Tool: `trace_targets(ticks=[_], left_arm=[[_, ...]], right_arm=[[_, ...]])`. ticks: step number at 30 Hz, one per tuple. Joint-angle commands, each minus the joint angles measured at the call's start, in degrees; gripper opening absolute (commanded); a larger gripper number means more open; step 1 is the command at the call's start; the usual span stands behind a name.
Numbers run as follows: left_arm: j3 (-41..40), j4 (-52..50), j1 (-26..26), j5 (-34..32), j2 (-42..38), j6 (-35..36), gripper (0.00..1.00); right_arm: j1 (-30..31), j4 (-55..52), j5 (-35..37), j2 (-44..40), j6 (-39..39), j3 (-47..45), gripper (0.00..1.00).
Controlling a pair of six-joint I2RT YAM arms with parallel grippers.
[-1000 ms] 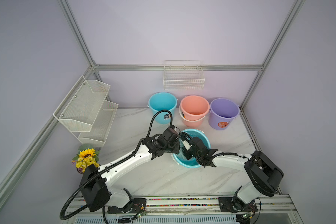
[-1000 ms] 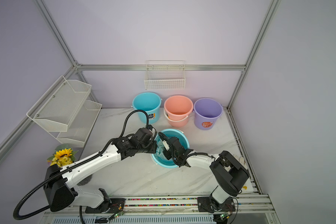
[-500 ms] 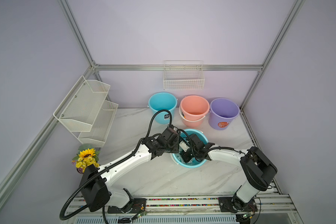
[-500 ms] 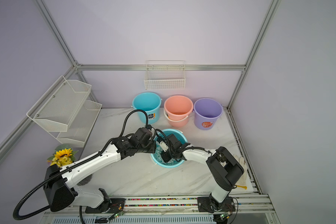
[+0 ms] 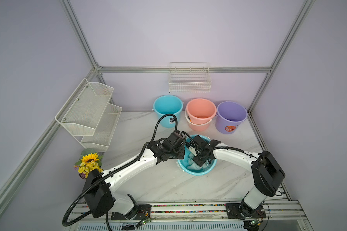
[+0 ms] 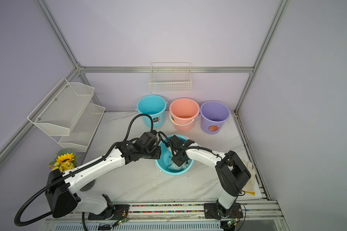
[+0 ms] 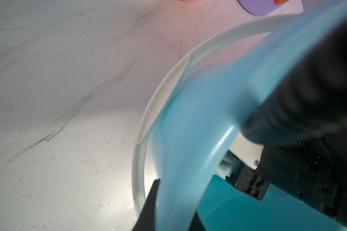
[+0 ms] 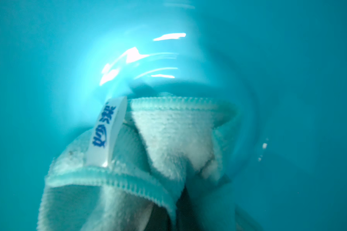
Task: Wipe the inside of the bucket with a cloth
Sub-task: Wipe the dirt from the inside of the bucket.
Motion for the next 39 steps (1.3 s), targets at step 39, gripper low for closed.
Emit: trace_targets(ticks=[39], left_arm=[[3.3,0.5,-0.5,4.4,0.7,2.4,0.0]], right_arm=[[-0.2,25.1,-34.4,-3.8,6.6,-10.5,0.0]])
